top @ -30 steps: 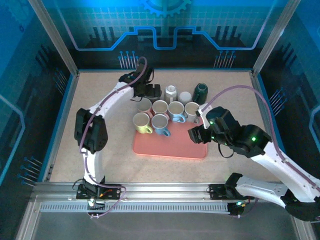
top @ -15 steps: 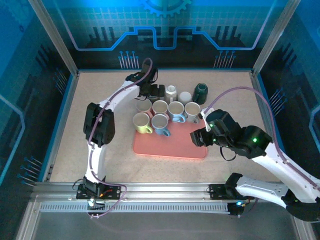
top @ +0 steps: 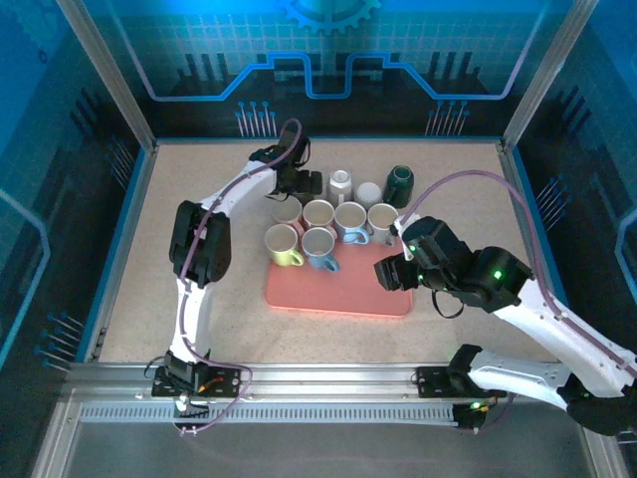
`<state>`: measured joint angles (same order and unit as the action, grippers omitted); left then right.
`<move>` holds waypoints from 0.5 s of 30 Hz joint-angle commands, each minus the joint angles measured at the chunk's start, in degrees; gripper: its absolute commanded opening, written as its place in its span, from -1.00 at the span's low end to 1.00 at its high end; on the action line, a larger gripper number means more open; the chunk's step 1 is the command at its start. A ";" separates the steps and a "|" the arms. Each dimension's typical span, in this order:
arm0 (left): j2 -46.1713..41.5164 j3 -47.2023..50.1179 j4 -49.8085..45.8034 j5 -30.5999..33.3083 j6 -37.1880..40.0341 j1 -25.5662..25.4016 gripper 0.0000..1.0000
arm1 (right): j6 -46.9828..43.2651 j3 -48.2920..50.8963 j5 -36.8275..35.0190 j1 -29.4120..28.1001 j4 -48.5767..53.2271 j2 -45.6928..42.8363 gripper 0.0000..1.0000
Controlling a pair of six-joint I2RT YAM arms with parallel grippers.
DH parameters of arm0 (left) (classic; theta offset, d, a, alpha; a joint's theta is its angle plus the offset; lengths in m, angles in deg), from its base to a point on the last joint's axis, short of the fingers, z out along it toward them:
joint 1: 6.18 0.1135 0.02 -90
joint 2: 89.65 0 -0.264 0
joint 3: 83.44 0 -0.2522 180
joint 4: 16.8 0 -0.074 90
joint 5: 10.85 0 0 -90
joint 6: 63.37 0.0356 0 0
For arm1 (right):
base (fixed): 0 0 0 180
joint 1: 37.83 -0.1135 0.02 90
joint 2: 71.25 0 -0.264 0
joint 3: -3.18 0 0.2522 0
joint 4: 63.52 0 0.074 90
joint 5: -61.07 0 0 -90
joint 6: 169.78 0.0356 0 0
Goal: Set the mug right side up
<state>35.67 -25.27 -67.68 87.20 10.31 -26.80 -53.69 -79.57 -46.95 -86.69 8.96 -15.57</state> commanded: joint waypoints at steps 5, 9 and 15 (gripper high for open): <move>5.32 -6.30 -1.89 0.07 3.04 1.28 0.57 | 0.90 0.72 -0.19 -0.71 -0.80 0.47 0.38; 6.21 -7.63 -2.48 1.08 3.62 1.70 0.34 | 0.38 0.61 -0.22 -0.69 -1.04 0.57 0.37; 2.37 -7.57 -2.11 0.56 1.66 3.63 0.04 | -0.48 -0.59 0.00 -0.66 -1.36 0.74 0.35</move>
<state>40.17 -31.48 -67.99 87.66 12.63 -25.05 -53.82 -79.53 -46.90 -86.69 8.46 -14.91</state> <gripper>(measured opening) 0.792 0.679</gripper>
